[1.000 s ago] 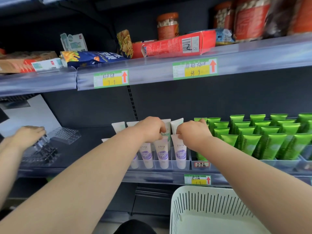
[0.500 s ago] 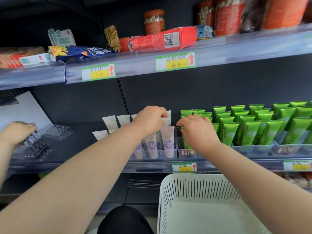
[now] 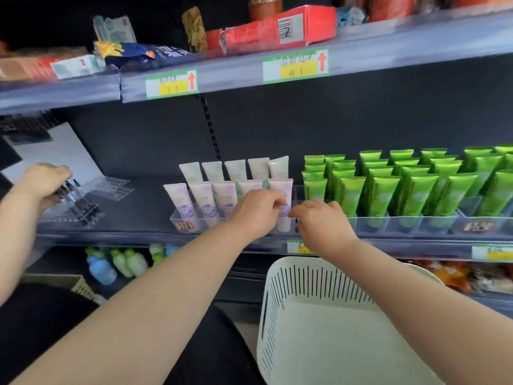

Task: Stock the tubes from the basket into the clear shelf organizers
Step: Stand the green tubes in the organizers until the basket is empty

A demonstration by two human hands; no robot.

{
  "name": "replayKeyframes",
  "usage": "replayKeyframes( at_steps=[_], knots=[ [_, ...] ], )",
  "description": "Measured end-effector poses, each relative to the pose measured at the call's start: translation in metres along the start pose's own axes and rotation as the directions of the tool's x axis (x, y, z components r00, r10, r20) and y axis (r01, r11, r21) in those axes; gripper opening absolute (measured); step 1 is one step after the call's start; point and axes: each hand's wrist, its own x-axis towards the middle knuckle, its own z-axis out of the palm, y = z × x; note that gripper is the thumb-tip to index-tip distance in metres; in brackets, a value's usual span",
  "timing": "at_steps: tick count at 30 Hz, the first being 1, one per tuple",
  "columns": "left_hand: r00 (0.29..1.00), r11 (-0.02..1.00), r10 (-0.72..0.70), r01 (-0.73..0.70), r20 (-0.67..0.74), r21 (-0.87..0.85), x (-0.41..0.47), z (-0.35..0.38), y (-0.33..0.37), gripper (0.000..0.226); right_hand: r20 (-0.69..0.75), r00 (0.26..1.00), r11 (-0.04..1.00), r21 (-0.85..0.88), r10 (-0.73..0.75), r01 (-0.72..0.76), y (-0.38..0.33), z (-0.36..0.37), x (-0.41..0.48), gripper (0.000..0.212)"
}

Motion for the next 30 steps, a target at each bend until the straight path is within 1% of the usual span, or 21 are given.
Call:
replayKeyframes(
  at_steps=[6,8,11,13,15,18,21,23,25,27,30],
  knots=[
    [0.984,0.983,-0.179,0.179,-0.005,-0.033,-0.039,-0.009,-0.079,0.023,0.050,0.995,0.996,0.039,-0.085,0.083,-0.054,0.025,0.018,0.038],
    [0.965,0.965,-0.260,0.261,0.037,-0.015,-0.051,-0.008,-0.107,0.026,0.080,0.991,0.994,0.030,-0.103,0.101,-0.070,0.034,0.024,0.035],
    [0.921,0.925,-0.380,0.379,0.083,0.018,-0.063,-0.003,-0.144,0.029,0.130,0.984,0.993,0.016,-0.122,0.121,-0.087,0.047,0.030,0.040],
    [0.887,0.888,-0.459,0.459,0.045,0.008,-0.065,0.000,-0.161,0.025,0.138,0.982,0.991,-0.006,-0.129,0.131,-0.093,0.055,0.032,0.044],
    [0.853,0.853,-0.522,0.522,-0.014,-0.006,-0.063,0.002,-0.173,0.027,0.142,0.982,0.991,-0.030,-0.123,0.129,-0.095,0.059,0.032,0.046],
    [0.800,0.803,-0.596,0.589,-0.075,-0.092,-0.057,0.006,-0.183,0.032,0.145,0.984,0.992,-0.063,-0.103,0.113,-0.097,0.065,0.032,0.051],
    [0.728,0.737,-0.675,0.658,-0.120,-0.152,-0.051,0.010,-0.188,0.033,0.142,0.987,0.990,-0.105,-0.076,0.091,-0.099,0.068,0.031,0.056],
    [0.675,0.692,-0.720,0.682,-0.160,-0.237,-0.049,0.011,-0.188,0.036,0.146,0.987,0.987,-0.135,-0.063,0.083,-0.099,0.070,0.029,0.059],
    [0.642,0.675,-0.737,0.676,-0.212,-0.296,-0.047,0.012,-0.187,0.041,0.141,0.988,0.983,-0.164,-0.056,0.079,-0.098,0.071,0.026,0.062],
    [0.657,0.701,-0.713,0.655,-0.245,-0.282,-0.046,0.013,-0.188,0.051,0.113,0.993,0.979,-0.192,-0.045,0.066,-0.095,0.072,0.022,0.065],
    [0.740,0.780,-0.626,0.593,-0.246,-0.202,-0.046,0.015,-0.190,0.071,0.054,0.998,0.976,-0.211,-0.036,0.046,-0.092,0.073,0.020,0.065]
  ],
)
